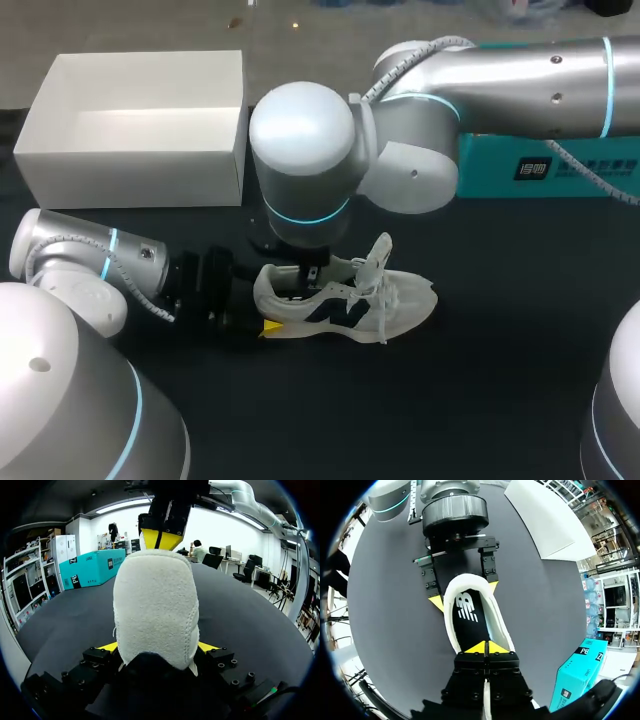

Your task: Take the shoe out of the shoebox, open the shoe tongue, remove and reinsert the insole, then place the shoe into the shoebox

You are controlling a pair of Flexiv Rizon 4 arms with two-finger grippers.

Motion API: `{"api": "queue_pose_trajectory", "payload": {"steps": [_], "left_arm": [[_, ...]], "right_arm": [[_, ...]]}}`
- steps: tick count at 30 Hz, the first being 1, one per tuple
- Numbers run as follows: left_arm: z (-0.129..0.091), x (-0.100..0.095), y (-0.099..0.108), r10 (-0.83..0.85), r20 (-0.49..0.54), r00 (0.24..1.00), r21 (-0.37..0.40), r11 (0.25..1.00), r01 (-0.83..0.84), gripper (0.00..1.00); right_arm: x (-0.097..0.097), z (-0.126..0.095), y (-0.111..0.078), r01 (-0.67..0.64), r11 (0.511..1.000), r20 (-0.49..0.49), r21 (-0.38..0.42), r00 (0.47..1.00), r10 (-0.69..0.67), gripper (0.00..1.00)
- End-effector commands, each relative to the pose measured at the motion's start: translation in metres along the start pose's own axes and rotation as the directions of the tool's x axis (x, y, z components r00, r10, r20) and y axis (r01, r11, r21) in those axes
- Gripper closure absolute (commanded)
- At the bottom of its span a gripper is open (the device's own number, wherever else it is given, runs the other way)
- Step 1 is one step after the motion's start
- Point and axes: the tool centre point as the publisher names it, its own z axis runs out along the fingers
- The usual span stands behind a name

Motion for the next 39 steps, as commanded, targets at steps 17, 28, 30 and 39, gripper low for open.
{"api": "queue_pose_trajectory", "payload": {"steps": [17, 28, 30, 39], "left_arm": [[0.002, 0.001, 0.003, 0.001, 0.001, 1.0, 0.0, 1.0, -0.001, 1.0], [0.002, 0.001, 0.003, 0.001, 0.001, 1.0, 0.0, 1.0, -0.001, 1.0], [0.002, 0.001, 0.003, 0.001, 0.001, 1.0, 0.0, 1.0, -0.001, 1.0], [0.002, 0.001, 0.003, 0.001, 0.001, 1.0, 0.0, 1.0, -0.001, 1.0]], "right_arm": [[-0.002, 0.038, -0.03, 0.167, 0.982, -0.098, 0.089, 0.983, -0.158, 1.0], [0.015, 0.05, -0.022, 0.172, 0.983, -0.153, 0.065, 0.975, -0.16, 1.0], [0.015, 0.053, -0.02, 0.159, 0.984, -0.152, 0.074, 0.977, -0.147, 1.0], [0.001, 0.059, -0.021, 0.114, 0.989, -0.129, 0.1, 0.986, -0.1, 0.98]]}}
